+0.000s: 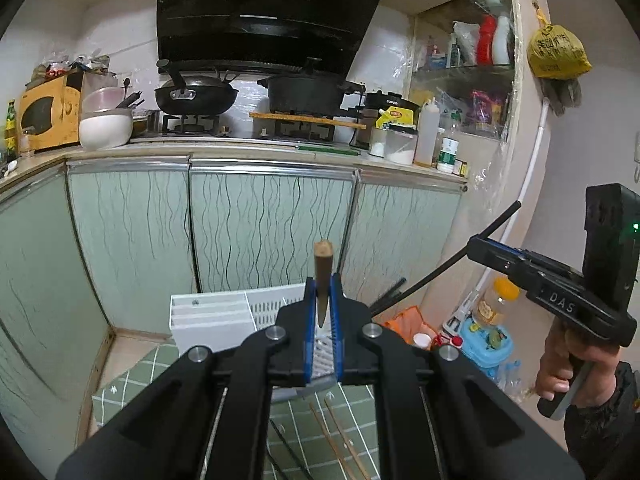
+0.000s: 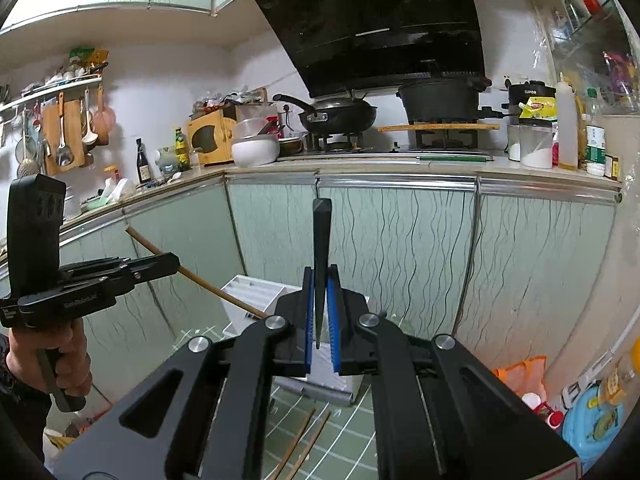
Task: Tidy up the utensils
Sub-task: 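Lift both held wooden chopsticks and carry them over the white utensil holder, then open the left tool over the holder while the right tool releases its chopstick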
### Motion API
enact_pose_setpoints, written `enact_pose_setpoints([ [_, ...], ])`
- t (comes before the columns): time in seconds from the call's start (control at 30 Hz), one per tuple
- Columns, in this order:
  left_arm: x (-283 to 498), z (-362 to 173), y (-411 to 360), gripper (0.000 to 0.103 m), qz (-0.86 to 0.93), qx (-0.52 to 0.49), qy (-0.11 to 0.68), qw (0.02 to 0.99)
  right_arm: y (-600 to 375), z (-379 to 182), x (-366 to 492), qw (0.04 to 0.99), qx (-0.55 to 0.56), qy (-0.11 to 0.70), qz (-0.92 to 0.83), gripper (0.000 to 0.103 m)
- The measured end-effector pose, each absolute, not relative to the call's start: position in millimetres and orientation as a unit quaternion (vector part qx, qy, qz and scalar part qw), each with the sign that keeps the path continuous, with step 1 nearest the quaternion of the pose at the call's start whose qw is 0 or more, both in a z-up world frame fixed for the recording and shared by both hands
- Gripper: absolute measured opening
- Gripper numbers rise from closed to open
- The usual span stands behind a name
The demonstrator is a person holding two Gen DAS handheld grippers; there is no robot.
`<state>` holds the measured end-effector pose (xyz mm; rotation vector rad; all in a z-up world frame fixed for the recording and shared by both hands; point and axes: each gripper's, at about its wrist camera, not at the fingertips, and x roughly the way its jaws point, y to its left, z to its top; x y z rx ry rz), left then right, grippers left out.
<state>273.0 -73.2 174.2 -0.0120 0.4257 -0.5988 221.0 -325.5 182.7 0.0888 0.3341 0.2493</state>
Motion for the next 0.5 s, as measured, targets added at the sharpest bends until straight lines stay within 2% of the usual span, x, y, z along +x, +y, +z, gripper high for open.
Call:
enact_pose_setpoints([
  [0.5, 343, 141, -106, 0.008, -0.306, -0.015, 0.251, 0.918, -342, 142, 292, 0.971, 0.078, 0.19, 0.126, 0.006],
])
